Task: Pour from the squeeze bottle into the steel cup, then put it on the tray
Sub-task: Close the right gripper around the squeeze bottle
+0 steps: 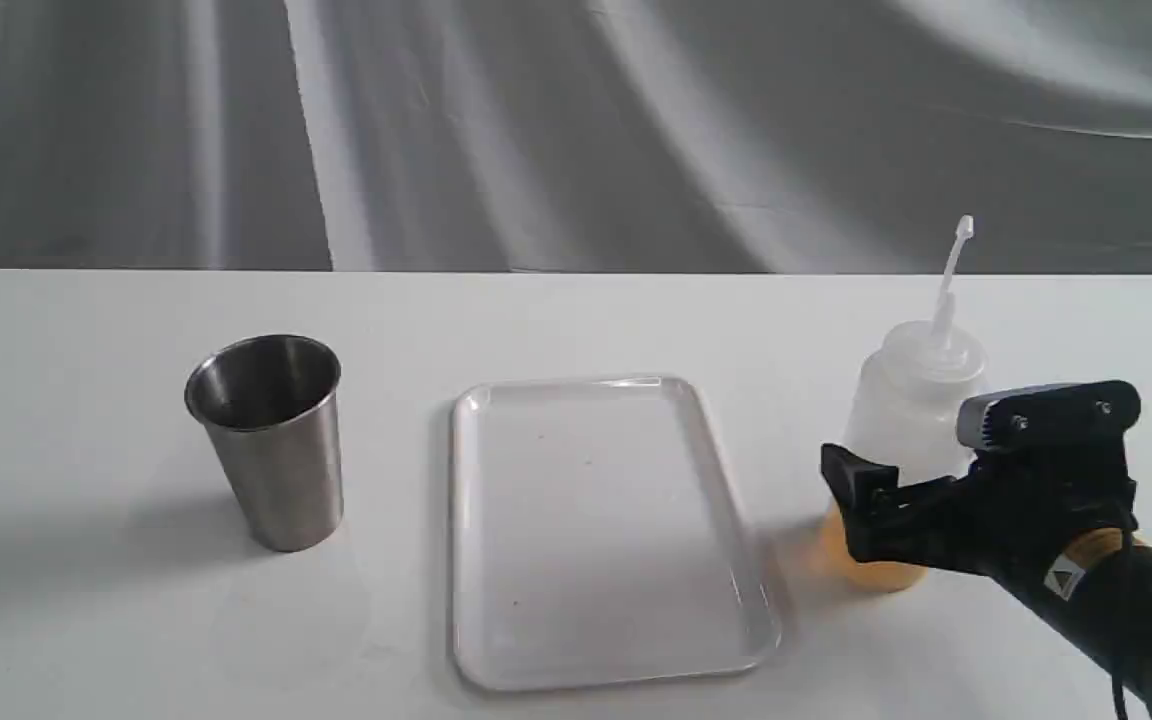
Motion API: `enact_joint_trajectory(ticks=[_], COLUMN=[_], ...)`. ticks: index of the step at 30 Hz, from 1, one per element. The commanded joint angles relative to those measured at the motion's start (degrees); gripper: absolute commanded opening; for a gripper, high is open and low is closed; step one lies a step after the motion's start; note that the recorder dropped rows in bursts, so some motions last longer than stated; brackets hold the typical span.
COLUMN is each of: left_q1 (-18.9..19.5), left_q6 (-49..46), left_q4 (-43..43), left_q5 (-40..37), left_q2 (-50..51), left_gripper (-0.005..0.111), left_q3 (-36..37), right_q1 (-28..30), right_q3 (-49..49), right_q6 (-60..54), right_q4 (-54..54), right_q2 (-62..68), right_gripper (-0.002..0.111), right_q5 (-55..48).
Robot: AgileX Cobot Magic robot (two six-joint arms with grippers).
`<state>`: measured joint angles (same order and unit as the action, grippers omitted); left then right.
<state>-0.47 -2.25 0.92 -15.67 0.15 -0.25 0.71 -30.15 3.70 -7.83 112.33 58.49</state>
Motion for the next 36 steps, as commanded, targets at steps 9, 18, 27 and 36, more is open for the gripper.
enact_joint_trajectory(ticks=[9,18,27,36], left_q1=[-0.4,-0.4,-0.4,-0.4], left_q6=[0.1,0.3,0.3,0.1], left_q4=[0.0,0.0,0.0,0.0], left_q5=[0.4,0.4,0.4,0.4], left_q2=[-0.1,-0.1,-0.1,-0.1], left_gripper=[0.0,0.0,0.0,0.0], left_q3=[0.3,0.3,0.3,0.3], right_q1=[-0.1,-0.1,-0.1,-0.1], right_q3=[-0.7,-1.1,-3.3,-4.1], right_q6=[-1.8,-2.0,-2.2,-2.0], right_q4=[-0.5,-0.5,-0.6,0.5], right_q2=[1.0,5.3,8.5,11.0], right_gripper=[0.105,0.105,0.105,0.105], right_q5=[0.3,3.4,2.8,5.6])
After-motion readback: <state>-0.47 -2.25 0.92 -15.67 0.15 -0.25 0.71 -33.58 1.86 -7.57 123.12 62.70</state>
